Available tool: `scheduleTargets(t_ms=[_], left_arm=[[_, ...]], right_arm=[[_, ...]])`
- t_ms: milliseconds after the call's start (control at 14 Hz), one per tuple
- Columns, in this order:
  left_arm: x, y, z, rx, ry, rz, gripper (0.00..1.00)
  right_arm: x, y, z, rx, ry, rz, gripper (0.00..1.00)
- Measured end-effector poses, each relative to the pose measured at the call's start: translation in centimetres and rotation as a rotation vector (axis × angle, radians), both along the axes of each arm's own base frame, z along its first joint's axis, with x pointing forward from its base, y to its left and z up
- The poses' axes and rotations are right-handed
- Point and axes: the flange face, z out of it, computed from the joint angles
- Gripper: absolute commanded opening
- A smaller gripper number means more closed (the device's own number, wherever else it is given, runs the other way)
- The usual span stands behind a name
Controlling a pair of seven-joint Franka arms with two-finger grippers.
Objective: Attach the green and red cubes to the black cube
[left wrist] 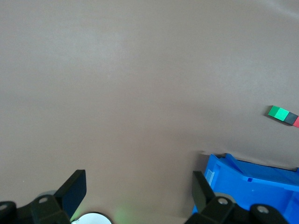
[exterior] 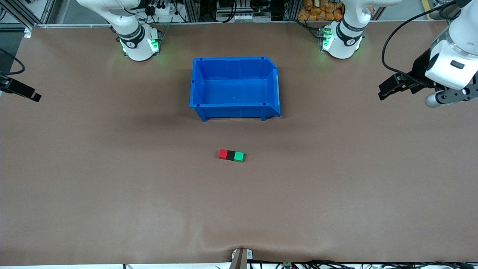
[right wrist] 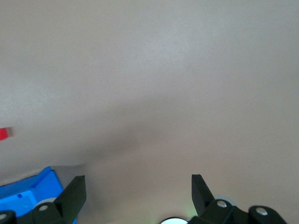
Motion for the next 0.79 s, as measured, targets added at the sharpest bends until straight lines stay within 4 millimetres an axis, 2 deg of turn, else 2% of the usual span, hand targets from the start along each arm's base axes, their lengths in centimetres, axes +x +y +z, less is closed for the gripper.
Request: scheduleTargets(t_ms=[143, 214, 643, 786], left_arm=[[-0.2, -0.2, -0.3, 0.002, 0.008, -0.004, 1.0], [-0.4, -0.2, -0.5, 0.003, 0.012, -0.008, 1.0], [-2.7, 1.3, -1.5, 0.031, 0.041, -0.031, 1.0], [-3.4, 1.8, -1.1, 0.036, 0.036, -0.026, 1.0]], right_arm=[[0.1, 1.5, 0.0, -0.016, 0.002, 0.03, 1.0], [0.1, 1.6, 0.0, -0.017, 0.004, 0.032, 1.0], [0.0, 0.8, 0.0, -0.013, 0.005, 0.067, 1.0], [0.0, 0.7, 0.0, -0.012, 0.005, 0.069, 1.0]])
